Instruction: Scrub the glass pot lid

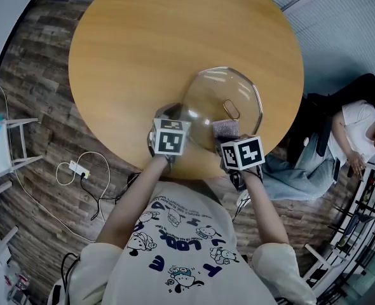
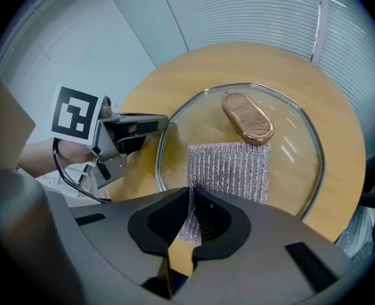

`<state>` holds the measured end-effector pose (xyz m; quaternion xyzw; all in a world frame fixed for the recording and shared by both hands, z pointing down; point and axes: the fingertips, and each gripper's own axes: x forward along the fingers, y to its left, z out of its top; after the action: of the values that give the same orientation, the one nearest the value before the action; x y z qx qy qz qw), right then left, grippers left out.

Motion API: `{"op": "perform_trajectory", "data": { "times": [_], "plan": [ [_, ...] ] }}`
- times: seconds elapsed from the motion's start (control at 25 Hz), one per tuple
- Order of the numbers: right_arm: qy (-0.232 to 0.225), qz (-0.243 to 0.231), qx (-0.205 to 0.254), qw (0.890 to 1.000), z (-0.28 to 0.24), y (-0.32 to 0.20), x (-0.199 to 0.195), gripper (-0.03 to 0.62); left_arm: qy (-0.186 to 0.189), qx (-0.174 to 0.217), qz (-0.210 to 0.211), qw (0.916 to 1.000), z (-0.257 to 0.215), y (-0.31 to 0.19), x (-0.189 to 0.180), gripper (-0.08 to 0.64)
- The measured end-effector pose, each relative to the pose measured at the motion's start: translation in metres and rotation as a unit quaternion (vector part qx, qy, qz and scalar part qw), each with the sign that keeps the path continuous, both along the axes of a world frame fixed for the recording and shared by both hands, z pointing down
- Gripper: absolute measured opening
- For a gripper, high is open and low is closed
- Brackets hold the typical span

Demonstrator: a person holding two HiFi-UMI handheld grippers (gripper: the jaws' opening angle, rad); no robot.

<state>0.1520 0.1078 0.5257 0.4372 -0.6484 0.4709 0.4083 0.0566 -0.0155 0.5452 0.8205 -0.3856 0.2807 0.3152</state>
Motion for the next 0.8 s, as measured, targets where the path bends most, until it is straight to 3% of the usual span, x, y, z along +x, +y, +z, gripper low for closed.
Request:
{"op": "perform_trajectory", "data": {
  "times": [0.8],
  "plan": [
    [-0.027, -0.022, 0.001, 0.999, 0.002, -0.014, -0.028, 0.046, -0.001, 0.003, -0.002, 1.0000, 0.001, 0.000, -0.001, 0.032]
  ]
}}
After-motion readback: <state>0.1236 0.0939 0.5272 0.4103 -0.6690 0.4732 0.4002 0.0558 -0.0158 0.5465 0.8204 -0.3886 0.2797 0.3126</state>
